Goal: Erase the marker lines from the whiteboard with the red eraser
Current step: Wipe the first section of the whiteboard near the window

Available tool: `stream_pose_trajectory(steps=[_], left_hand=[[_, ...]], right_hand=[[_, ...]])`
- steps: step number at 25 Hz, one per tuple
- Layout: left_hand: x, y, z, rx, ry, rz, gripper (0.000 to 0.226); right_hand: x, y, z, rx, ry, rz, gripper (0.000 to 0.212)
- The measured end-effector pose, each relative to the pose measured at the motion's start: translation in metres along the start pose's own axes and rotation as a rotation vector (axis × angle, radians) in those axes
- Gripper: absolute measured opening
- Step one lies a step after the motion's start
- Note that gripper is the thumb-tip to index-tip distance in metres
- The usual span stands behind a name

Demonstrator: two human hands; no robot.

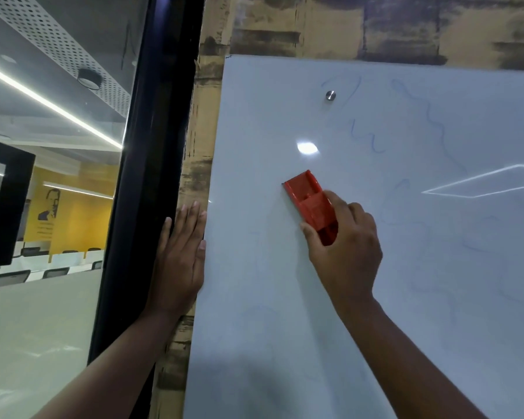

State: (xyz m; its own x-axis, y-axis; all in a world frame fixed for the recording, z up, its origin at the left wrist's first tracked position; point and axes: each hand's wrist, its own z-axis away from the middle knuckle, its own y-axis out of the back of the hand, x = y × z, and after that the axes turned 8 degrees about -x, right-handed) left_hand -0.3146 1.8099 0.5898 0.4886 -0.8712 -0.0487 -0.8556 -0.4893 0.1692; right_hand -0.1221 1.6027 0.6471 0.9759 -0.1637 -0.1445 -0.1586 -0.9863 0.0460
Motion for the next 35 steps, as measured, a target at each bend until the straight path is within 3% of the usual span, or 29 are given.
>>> stream_pose_trajectory(steps=[2, 7, 11, 14, 20, 24, 31, 35], left_hand=[[0.0, -0.001, 0.007, -0.006, 0.007, -0.003, 0.056], [0.002, 0.001, 0.019, -0.063, 0.029, 0.009, 0.057], [0.002, 0.002, 0.024, -0.085, 0.026, 0.025, 0.057], [0.001, -0.001, 0.028, -0.063, 0.019, 0.022, 0.057], [0.004, -0.006, 0.053, -0.035, 0.013, 0.0, 0.055], [0.004, -0.007, 0.053, -0.034, 0.031, 0.008, 0.055], [0.002, -0.005, 0.055, -0.058, 0.016, 0.001, 0.06], [0.003, -0.005, 0.056, -0.044, 0.011, -0.006, 0.058]], right_hand=[[-0.014, -0.007, 0.016, -0.047, 0.032, -0.016, 0.064], [-0.033, -0.027, 0.078, -0.216, 0.381, 0.013, 0.062], [-0.026, -0.021, 0.074, -0.229, 0.44, 0.059, 0.063], [-0.016, -0.011, 0.058, -0.176, 0.394, 0.076, 0.064], [0.017, 0.008, 0.035, -0.088, 0.104, 0.059, 0.065], [0.0, -0.003, 0.037, -0.077, 0.026, -0.029, 0.065], [-0.046, -0.031, 0.074, -0.256, 0.456, 0.038, 0.066], [-0.036, -0.022, 0.052, -0.226, 0.484, 0.089, 0.067]])
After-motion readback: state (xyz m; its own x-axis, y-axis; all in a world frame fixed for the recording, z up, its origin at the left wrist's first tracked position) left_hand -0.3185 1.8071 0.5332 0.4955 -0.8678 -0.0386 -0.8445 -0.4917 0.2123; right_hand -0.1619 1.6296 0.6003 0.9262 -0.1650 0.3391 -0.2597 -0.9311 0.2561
